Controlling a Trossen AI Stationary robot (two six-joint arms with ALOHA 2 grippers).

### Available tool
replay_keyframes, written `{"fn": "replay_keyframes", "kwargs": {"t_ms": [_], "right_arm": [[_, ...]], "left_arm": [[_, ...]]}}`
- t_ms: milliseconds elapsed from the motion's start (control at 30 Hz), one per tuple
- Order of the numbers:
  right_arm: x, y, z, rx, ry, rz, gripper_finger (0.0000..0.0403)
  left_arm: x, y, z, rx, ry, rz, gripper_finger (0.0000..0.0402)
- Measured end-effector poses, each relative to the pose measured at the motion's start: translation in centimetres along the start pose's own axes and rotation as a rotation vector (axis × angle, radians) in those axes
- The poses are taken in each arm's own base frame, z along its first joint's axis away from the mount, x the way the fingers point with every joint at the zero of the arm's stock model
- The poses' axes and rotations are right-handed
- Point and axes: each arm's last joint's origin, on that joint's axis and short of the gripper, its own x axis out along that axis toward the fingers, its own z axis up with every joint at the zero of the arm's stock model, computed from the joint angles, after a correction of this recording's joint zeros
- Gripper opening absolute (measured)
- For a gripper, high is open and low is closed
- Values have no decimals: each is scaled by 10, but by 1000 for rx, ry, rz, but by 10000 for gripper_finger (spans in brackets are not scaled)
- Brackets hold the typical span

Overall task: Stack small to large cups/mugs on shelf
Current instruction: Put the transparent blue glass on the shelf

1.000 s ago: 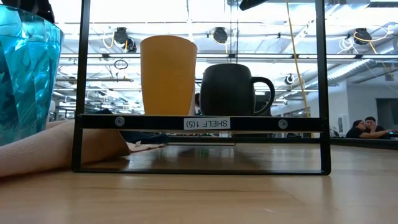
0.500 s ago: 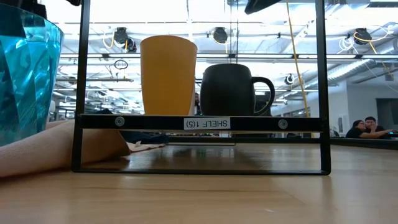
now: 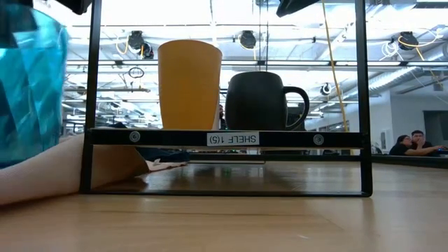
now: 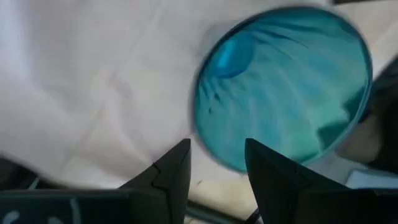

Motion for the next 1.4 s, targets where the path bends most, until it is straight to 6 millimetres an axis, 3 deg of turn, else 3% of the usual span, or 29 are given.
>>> {"fn": "replay_keyframes", "kwargs": {"t_ms": [700, 1067, 1400], "right_arm": [[0, 0, 1, -11, -6, -2, 91], [0, 0, 1, -11, -6, -2, 91], [0, 0, 1, -11, -5, -2, 91]], "left_arm": [[1, -5, 6, -29, -41, -39, 149], [17, -5, 9, -89, 7, -42, 149], [18, -5, 9, 15, -9, -50, 141]]}}
